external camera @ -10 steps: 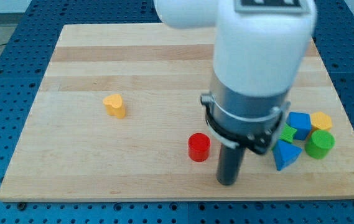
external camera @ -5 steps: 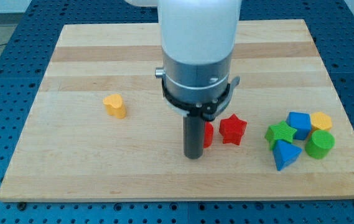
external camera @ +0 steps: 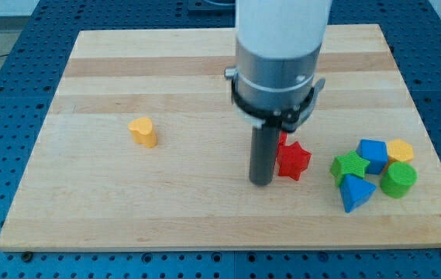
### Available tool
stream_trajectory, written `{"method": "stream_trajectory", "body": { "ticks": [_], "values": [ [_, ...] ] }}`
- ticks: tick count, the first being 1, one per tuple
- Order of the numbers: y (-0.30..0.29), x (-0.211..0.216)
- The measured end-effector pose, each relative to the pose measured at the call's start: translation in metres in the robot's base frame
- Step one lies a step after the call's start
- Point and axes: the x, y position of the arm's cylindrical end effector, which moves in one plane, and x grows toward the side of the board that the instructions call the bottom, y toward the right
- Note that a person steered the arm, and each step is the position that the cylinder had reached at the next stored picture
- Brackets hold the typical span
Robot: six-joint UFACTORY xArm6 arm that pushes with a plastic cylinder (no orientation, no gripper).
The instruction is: Separate the red blocks from group of blocks
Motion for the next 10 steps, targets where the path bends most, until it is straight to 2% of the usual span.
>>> {"method": "stream_trajectory", "body": {
  "ticks": [1,4,6,7,9,10],
  "values": [
    [0.018,0.015],
    [0.011,-0.05],
    [-0.028,-0.053],
    [-0.021,-0.075],
    [0.008,-0.076],
    [-0.024,-0.073]
  ]
}}
